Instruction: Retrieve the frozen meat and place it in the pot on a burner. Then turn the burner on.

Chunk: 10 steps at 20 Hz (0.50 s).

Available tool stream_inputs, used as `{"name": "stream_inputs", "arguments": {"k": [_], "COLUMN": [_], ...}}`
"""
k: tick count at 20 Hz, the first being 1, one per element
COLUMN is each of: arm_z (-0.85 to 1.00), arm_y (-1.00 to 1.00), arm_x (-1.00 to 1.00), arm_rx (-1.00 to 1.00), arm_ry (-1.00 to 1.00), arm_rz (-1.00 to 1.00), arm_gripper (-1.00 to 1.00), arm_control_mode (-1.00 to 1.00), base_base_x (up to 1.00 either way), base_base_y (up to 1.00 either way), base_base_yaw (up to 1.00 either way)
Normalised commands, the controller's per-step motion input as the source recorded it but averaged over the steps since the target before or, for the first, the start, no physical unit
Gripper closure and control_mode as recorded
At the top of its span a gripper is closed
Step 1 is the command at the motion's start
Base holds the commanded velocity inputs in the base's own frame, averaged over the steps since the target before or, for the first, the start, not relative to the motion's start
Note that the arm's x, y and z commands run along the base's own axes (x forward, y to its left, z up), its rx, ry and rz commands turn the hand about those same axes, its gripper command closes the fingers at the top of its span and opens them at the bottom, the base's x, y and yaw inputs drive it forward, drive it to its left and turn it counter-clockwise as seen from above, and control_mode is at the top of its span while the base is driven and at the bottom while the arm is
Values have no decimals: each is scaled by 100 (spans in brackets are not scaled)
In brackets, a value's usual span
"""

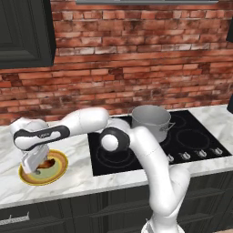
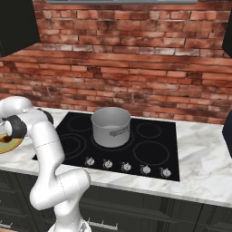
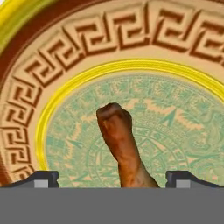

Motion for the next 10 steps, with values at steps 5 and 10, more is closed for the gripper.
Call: {"name": "stream_inputs", "arguments": {"k": [5, 10], "arm_z": [-2, 0], "arm_y": [-14, 0], "arm_x": [-4, 2], "arm_rx": [1, 0], "arm_ry": [-1, 0], "arm_rz": [0, 2], "arm_gripper": [100, 100], "arm_control_mode": [-100, -100], "base_base_x": [0, 0], "base_base_y": [0, 0], "base_base_yaw": [0, 0]}}
